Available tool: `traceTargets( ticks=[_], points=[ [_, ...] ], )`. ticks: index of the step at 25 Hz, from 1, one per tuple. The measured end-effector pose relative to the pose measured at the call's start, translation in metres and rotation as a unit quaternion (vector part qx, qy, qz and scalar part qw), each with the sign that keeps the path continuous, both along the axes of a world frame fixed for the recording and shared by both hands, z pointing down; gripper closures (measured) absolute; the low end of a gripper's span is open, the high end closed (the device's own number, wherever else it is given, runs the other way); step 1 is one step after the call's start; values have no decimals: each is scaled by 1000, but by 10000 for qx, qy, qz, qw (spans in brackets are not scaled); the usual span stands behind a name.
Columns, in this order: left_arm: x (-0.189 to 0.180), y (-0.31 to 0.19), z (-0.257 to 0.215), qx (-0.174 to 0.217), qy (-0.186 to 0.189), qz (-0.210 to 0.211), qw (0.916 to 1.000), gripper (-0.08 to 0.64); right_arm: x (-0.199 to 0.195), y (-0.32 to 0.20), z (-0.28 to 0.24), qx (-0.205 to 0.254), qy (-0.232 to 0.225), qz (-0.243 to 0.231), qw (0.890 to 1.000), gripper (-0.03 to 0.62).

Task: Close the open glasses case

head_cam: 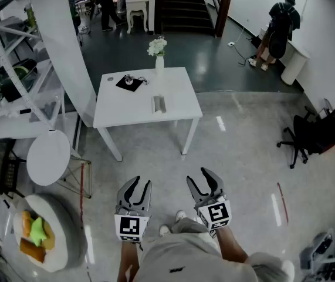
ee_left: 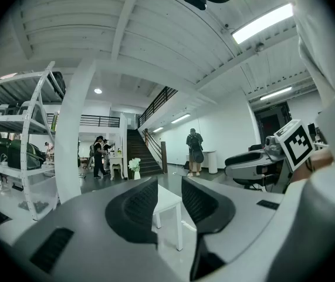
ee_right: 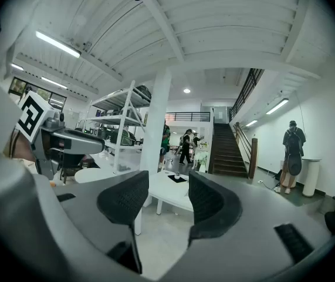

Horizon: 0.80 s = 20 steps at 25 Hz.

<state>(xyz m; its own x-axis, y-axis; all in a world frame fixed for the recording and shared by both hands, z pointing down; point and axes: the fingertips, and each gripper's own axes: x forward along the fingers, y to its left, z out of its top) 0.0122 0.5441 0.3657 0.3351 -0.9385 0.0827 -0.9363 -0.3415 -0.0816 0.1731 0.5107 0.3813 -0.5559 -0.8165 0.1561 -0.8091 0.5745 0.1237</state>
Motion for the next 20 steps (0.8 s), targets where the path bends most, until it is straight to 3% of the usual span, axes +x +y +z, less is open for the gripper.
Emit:
traceTargets(
  ticks=[10,20],
  points=[
    [0,-32,11,-61,-12,3,10000,420,-12,-24,9,-35,10,36,10000,382],
    [8,-103,16,-78,-42,71,9999,420,-11,-91,20,-186,40,-125,9997,382]
  ],
)
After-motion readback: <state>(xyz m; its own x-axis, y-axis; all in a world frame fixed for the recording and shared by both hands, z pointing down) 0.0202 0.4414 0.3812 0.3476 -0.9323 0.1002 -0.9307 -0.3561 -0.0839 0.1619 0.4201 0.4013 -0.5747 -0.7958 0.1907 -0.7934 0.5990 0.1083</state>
